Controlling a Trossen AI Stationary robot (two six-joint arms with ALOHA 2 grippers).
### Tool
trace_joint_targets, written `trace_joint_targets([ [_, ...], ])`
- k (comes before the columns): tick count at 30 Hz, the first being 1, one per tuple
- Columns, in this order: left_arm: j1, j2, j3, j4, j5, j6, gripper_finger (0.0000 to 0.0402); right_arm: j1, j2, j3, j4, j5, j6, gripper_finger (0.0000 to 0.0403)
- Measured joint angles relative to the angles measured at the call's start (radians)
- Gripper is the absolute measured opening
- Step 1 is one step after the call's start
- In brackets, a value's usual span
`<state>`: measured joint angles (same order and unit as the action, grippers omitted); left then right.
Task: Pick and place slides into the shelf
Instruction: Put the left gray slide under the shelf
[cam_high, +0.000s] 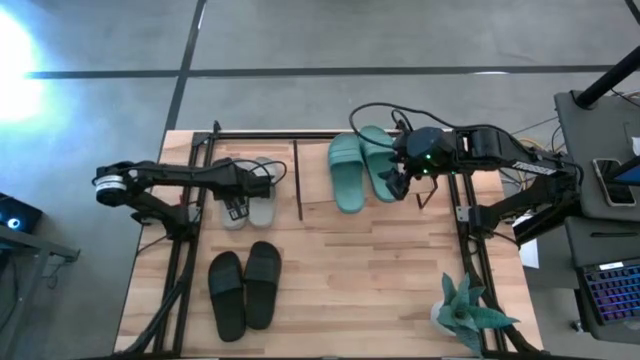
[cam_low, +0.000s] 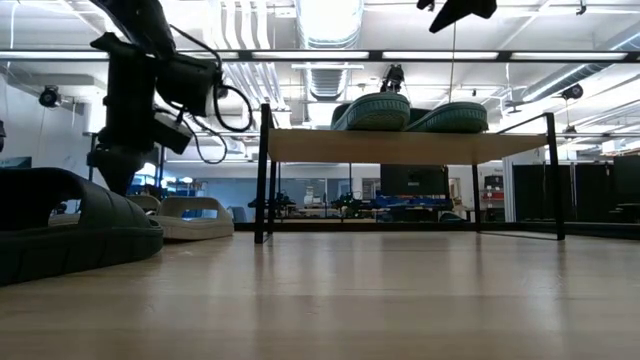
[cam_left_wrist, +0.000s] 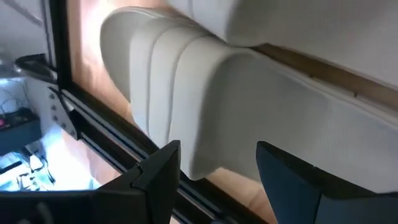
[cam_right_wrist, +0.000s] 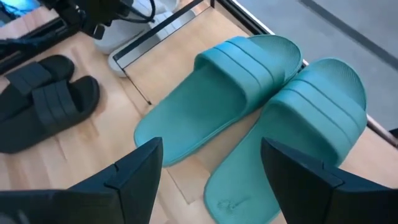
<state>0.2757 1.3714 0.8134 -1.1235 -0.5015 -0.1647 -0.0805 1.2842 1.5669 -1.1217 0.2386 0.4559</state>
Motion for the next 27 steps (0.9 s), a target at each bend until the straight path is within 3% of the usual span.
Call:
trace_joint_targets([
  [4, 0.013, 0.019, -0.001, 0.009, 0.073, 0.048, 0.0196, -0.013, 0.0, 0.0, -0.002, 0.0, 0.039, 0.0263],
  [9, 0.013, 0.059, -0.003, 0.083, 0.072, 0.049, 0.0196, -0.035, 0.0, 0.0, -0.003, 0.002, 0.072, 0.0263],
  [15, 0.013, 0.122, -0.001, 0.082, -0.121, 0.051, 0.0196, -0.055, 0.0, 0.0, -0.001, 0.028, 0.127, 0.0263],
  [20, 0.013, 0.161, -0.003, 0.109, -0.082, 0.093, 0.0196, -0.057, 0.0, 0.0, 0.0, 0.029, 0.167, 0.0263],
  [27, 0.013, 0.218, -0.004, 0.147, -0.148, 0.093, 0.0196, -0.058, 0.0, 0.0, 0.001, 0.055, 0.184, 0.0263],
])
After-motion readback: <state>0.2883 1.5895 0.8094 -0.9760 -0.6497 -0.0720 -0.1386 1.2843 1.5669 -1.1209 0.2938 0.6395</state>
